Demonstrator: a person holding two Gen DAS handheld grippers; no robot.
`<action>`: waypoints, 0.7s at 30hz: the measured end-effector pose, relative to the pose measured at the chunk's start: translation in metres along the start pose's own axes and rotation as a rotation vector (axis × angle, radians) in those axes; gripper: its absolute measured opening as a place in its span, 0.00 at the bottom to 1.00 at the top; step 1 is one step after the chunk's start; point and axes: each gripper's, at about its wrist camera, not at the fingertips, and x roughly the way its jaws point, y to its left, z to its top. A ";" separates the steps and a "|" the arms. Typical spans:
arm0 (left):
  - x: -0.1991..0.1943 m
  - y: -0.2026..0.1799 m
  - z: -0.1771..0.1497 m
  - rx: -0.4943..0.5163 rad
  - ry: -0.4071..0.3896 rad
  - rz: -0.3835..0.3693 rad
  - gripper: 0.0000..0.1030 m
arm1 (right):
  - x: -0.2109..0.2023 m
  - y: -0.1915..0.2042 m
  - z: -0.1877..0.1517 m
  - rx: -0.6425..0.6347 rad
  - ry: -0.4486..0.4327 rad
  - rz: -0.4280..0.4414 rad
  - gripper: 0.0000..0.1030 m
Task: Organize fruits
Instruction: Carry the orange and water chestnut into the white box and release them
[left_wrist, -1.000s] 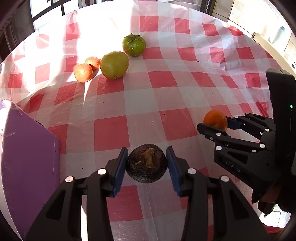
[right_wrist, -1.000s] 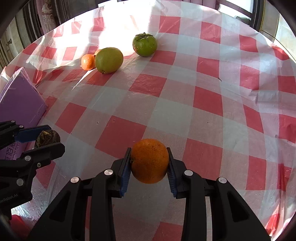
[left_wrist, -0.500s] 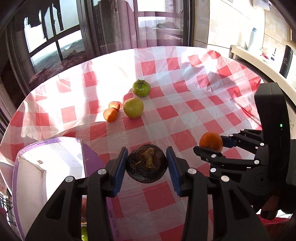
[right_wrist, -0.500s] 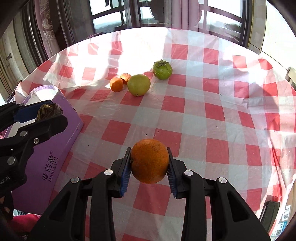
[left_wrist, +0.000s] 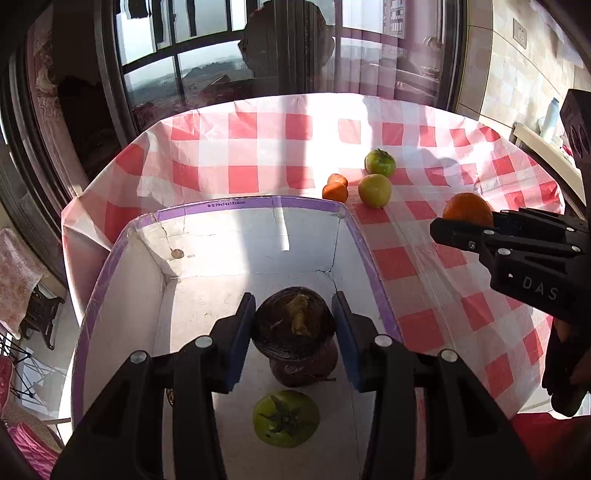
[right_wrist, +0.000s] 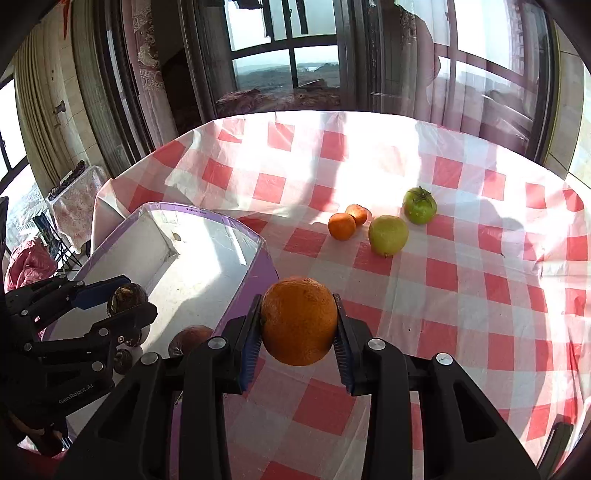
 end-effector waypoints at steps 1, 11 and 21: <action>0.001 0.009 -0.005 -0.011 0.020 0.004 0.42 | 0.001 0.009 0.004 -0.015 -0.002 0.011 0.34; 0.026 0.070 -0.056 -0.059 0.335 -0.019 0.42 | 0.056 0.119 0.031 -0.269 0.164 0.099 0.34; 0.056 0.066 -0.084 -0.023 0.576 -0.084 0.42 | 0.170 0.148 0.037 -0.211 0.542 0.043 0.34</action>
